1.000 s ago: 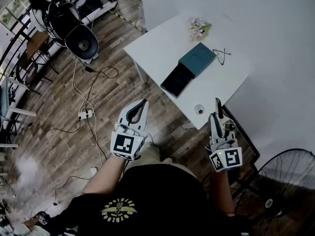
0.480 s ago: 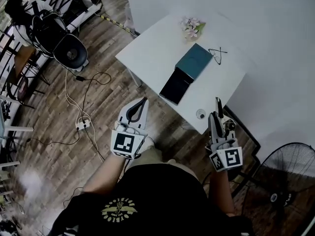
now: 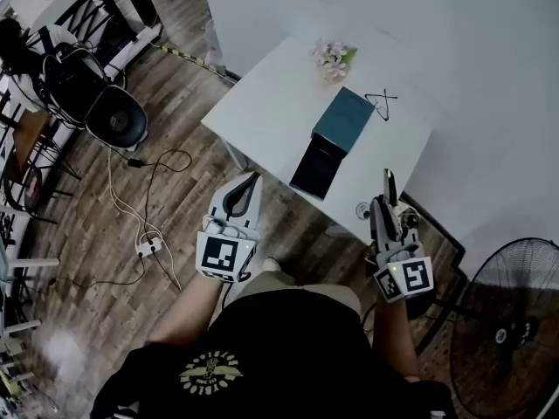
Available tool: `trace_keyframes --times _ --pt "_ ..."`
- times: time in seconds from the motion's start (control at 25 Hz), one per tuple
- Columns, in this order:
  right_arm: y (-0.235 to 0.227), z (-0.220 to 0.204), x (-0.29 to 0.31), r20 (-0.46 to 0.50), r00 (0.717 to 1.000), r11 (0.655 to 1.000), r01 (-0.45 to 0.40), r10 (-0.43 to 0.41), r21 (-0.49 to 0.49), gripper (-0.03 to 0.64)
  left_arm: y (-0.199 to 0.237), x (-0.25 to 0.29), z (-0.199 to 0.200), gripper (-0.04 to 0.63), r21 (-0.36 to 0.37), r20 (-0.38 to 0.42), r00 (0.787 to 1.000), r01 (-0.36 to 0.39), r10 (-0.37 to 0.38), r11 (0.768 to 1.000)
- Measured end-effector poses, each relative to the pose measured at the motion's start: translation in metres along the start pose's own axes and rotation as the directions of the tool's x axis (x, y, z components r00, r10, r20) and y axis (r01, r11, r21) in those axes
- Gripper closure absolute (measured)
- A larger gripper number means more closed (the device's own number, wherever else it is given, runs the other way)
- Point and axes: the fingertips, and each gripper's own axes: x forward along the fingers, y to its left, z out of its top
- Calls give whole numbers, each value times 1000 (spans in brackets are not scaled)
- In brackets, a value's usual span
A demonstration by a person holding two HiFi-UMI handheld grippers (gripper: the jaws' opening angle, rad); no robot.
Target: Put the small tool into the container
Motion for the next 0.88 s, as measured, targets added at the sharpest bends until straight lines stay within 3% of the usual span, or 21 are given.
trace_keyframes --times 0.6,0.88 --pt "22 -2 25 1 1000 1000 10 -10 10 575 27 -3 -12 589 -10 -7 1000 25 -25 1000" --pt "27 6 44 21 1000 1000 -11 11 14 575 47 -6 -13 589 -6 -16 1000 -6 6 1000"
